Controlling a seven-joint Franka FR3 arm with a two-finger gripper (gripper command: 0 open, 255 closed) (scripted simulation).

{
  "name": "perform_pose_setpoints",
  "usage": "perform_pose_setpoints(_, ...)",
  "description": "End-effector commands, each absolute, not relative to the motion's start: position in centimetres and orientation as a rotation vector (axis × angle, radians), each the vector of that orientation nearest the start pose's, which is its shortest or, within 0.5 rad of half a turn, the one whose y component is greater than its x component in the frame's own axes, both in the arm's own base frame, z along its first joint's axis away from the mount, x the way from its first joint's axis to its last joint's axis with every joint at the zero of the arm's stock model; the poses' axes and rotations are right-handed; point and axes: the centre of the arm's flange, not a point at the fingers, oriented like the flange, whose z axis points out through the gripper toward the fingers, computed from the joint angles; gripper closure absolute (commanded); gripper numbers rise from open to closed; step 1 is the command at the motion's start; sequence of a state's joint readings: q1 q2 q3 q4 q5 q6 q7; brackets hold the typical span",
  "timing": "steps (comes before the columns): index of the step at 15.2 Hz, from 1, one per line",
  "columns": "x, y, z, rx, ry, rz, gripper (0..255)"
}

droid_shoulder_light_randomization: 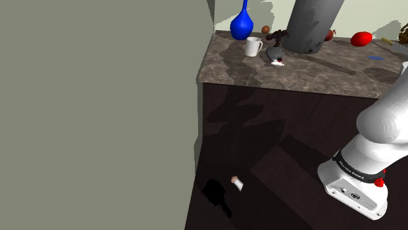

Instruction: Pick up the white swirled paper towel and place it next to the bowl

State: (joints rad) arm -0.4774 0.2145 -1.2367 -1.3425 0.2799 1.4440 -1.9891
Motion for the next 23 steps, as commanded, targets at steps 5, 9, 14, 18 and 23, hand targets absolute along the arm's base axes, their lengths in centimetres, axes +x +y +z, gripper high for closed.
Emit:
perform_pose_setpoints(5, 2.3, -57.3, 64.0, -3.144, -0.517, -0.103, 255)
perform_pose_setpoints(9, 2.3, -57.3, 61.9, -3.144, -0.517, -0.103, 255)
perform_pose_setpoints(14, 2.3, -57.3, 59.3, -3.144, -0.517, -0.103, 255)
perform_pose_setpoints(18, 2.3, -57.3, 57.1, -3.144, -0.517, -0.103, 255)
perform_pose_setpoints(23, 2.3, -57.3, 54.5, -3.144, -0.517, -0.103, 255)
